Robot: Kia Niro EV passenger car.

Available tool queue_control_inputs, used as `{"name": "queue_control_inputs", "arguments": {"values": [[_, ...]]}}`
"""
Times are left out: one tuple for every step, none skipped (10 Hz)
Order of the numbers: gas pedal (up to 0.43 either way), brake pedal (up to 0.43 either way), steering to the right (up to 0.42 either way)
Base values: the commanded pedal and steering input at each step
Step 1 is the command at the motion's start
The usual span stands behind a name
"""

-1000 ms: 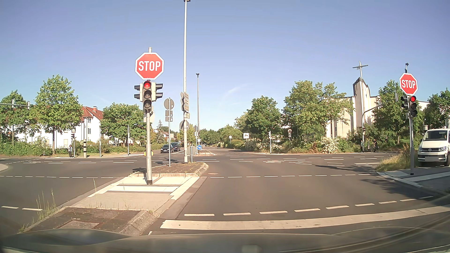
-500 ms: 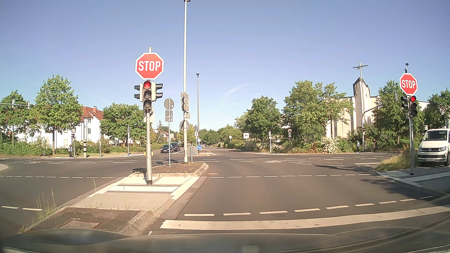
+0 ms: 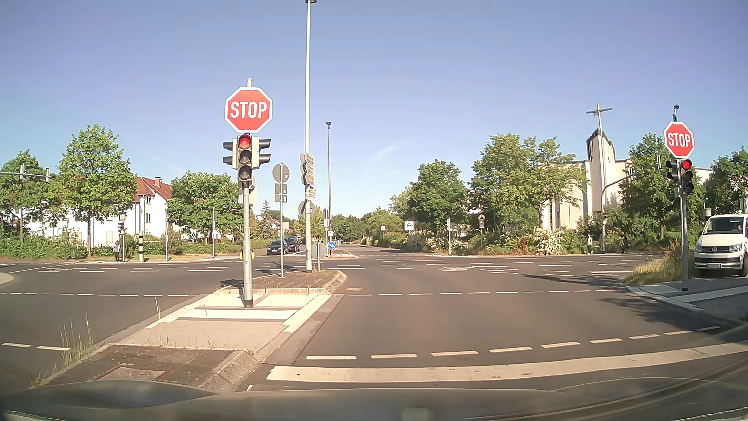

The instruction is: Follow the waypoints while adhering to traffic rules and regulations

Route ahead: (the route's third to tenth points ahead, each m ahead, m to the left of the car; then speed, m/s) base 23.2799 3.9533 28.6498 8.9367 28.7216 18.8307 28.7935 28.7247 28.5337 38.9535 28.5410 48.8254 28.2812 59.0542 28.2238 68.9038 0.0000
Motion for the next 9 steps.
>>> {"name": "queue_control_inputs", "arguments": {"values": [[0.000,0.305,0.012],[0.000,0.305,0.012],[0.000,0.305,0.012],[0.000,0.305,0.012],[0.000,0.305,0.012],[0.000,0.305,0.012],[0.000,0.305,0.012],[0.000,0.305,0.012],[0.000,0.305,0.012]]}}
